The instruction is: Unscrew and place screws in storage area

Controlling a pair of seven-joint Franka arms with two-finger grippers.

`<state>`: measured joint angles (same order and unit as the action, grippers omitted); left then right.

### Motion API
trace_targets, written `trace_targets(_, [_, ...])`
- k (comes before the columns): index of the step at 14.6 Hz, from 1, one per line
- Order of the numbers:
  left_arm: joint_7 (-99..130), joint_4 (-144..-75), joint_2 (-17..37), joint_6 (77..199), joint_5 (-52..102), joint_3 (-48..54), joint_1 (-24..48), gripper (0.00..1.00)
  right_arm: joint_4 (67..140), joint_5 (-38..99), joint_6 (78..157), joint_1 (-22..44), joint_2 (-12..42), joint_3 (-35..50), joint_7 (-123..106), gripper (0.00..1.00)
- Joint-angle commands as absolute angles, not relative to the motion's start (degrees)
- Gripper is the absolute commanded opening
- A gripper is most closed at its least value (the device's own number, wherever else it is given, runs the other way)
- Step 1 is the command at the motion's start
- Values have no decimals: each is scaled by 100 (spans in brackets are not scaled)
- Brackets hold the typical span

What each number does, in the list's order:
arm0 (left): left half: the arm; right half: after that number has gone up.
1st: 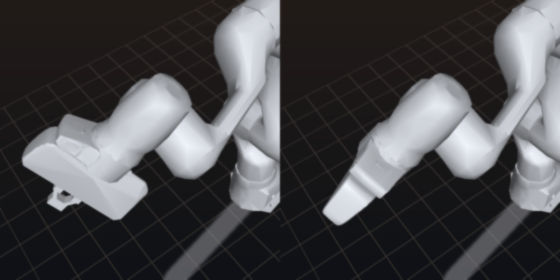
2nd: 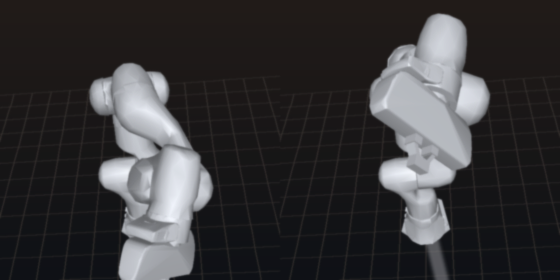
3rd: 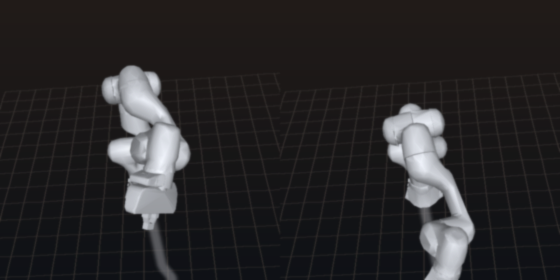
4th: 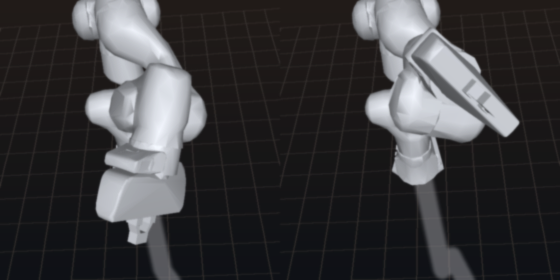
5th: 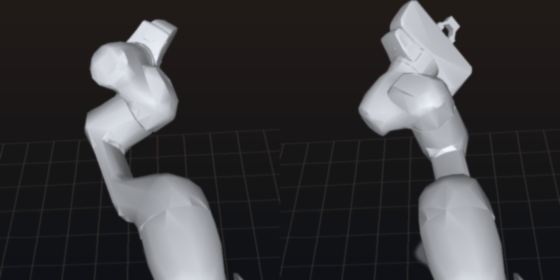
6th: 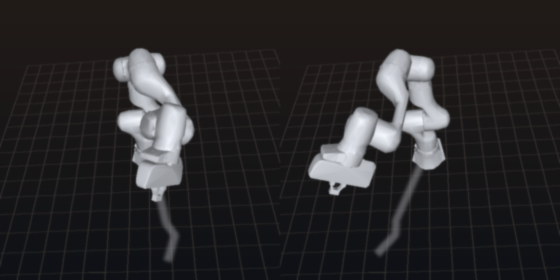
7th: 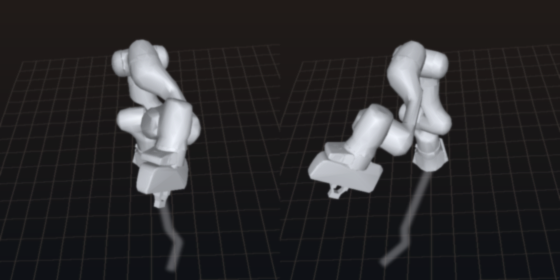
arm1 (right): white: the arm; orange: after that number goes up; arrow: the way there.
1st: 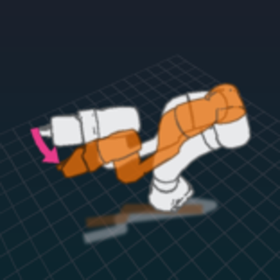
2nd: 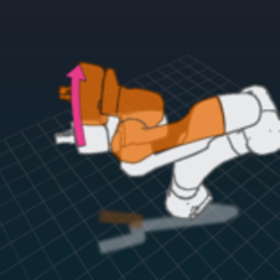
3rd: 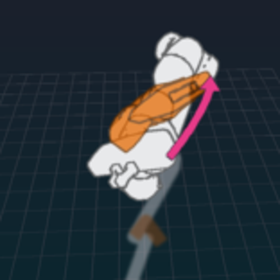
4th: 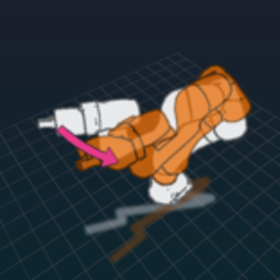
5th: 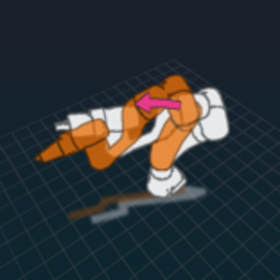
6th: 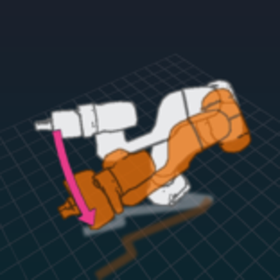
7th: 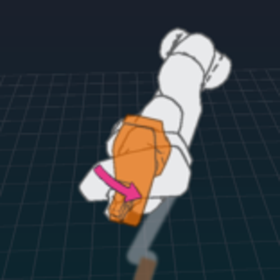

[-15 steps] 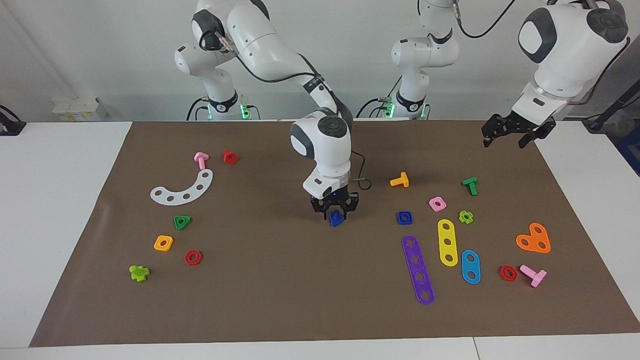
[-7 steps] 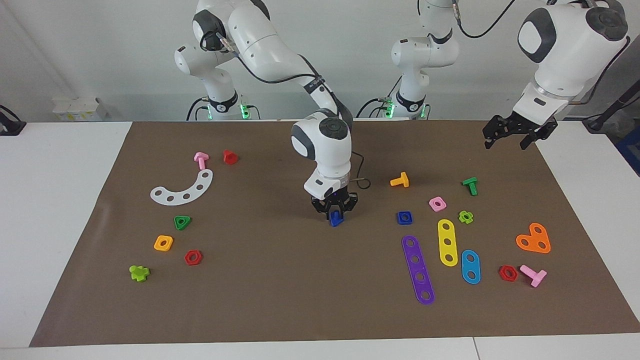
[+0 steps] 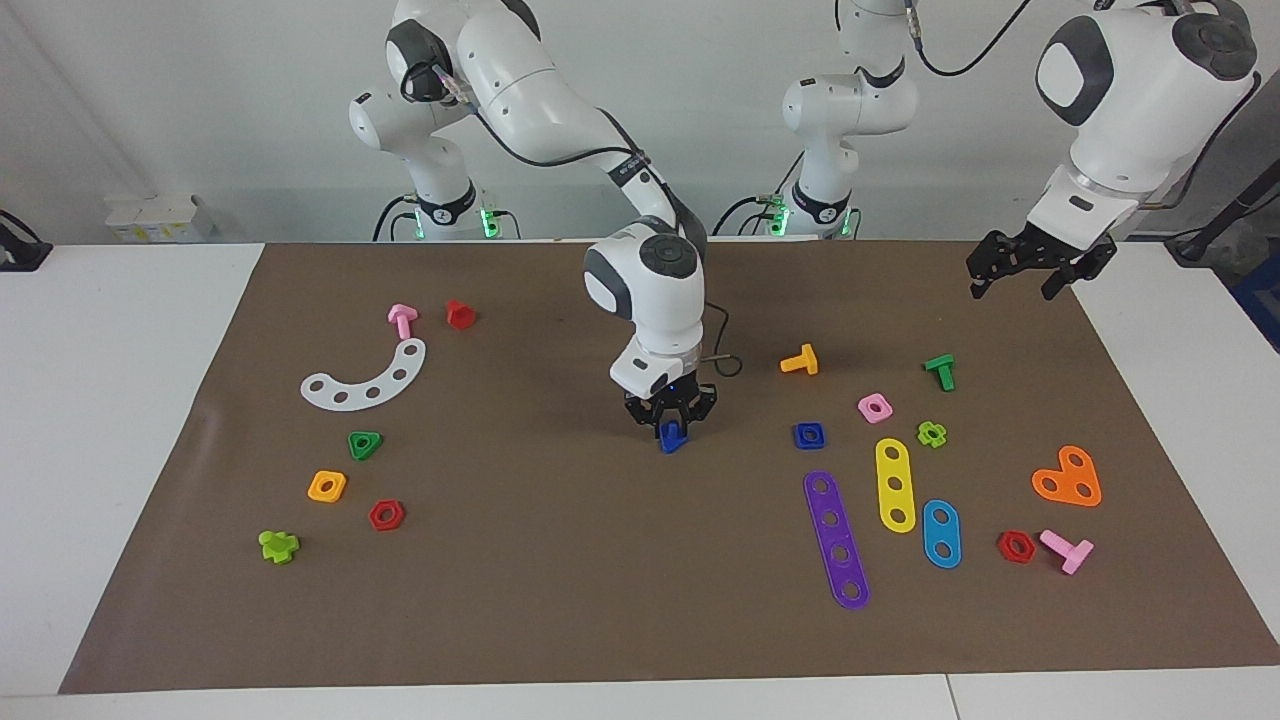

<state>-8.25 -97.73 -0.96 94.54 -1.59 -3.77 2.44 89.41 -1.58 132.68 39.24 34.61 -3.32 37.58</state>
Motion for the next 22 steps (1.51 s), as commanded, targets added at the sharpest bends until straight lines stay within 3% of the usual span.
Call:
trace_targets(1, [-747, -9870, -167, 9536, -290, -325, 193, 100, 8974, -80, 13210, 3893, 3437, -290, 3621, 0])
trace_targets(6, [-747, -9870, -167, 9536, -290, -325, 185, 100, 8859, 88, 12964, 3631, 3253, -299, 3507, 0])
trace_targets(13, [-747, -9870, -167, 9536, -290, -325, 185, 100, 9860, 88, 12630, 1769, 1698, -299, 1841, 0])
trace_targets(17, [-747, -9879, -167, 9536, -290, -325, 185, 100, 10388, 131, 12963, 968, 1643, -290, 986, 0])
trace_targets(22, [-747, -9870, -167, 9536, -290, -325, 185, 100, 11398, 193, 13965, 721, 1652, -299, 853, 0])
